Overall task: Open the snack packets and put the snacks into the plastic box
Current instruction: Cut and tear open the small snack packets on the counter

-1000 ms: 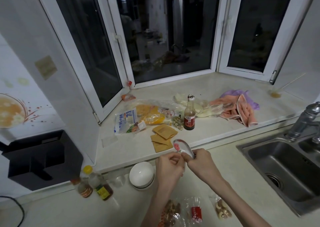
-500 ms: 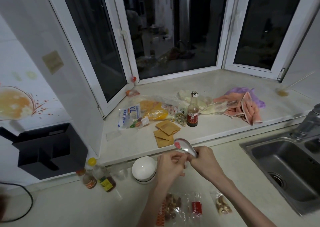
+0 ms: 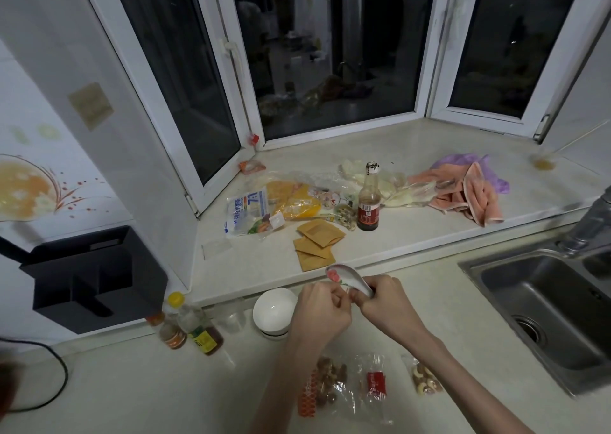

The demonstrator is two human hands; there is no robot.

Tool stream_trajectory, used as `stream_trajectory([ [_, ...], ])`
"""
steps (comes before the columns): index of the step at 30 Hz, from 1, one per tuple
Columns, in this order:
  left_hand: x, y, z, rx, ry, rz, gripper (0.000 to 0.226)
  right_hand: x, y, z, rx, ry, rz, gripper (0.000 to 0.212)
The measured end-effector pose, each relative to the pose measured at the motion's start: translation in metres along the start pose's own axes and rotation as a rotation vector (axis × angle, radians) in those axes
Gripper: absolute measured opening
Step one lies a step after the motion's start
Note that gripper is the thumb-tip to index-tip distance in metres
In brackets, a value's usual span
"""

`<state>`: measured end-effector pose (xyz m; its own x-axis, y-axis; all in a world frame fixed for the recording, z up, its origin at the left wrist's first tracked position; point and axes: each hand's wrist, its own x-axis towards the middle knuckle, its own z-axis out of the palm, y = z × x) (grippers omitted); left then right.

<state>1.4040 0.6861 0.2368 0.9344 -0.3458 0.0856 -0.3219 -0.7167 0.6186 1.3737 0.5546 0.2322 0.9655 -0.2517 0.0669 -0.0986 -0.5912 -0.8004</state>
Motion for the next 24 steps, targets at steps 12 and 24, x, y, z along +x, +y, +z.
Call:
stream_trajectory([
  [12, 0.000, -0.008, -0.008, -0.440, -0.072, 0.017, 0.028, 0.001, -0.009, -0.005, 0.203, -0.069, 0.054, 0.045],
  [24, 0.005, -0.023, -0.005, -0.203, 0.102, -0.052, 0.021, 0.006, -0.007, -0.005, 0.122, -0.001, 0.123, 0.028],
])
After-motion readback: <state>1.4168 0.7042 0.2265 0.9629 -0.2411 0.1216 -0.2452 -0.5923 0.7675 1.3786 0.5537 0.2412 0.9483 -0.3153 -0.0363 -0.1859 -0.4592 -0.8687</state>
